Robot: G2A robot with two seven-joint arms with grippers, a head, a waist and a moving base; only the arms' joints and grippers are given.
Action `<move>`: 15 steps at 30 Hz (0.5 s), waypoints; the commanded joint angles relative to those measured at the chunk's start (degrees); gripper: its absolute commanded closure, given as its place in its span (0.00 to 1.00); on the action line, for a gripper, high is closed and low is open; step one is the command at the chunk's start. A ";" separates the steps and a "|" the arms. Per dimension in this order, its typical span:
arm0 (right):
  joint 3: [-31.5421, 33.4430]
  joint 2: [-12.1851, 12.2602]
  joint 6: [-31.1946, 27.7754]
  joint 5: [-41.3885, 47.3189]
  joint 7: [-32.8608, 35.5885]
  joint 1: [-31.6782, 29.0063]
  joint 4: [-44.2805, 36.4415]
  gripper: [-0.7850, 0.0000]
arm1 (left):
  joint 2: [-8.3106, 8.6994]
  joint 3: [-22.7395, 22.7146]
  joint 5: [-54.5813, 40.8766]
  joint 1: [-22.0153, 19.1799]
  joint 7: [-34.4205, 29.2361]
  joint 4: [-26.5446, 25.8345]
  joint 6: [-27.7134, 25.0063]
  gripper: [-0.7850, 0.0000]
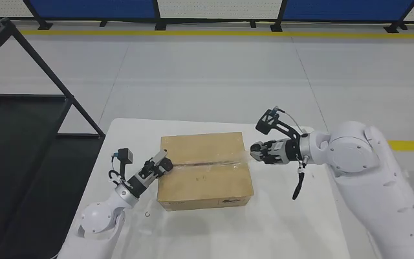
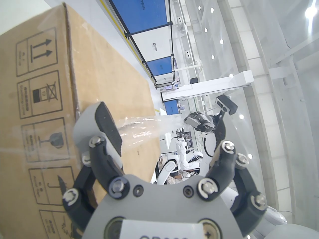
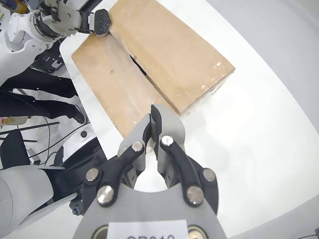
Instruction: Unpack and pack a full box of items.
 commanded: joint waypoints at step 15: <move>-4.64 0.08 0.27 -1.29 -1.29 2.08 4.87 1.00 | 0.11 -0.07 0.40 0.23 0.04 -0.46 0.72 0.00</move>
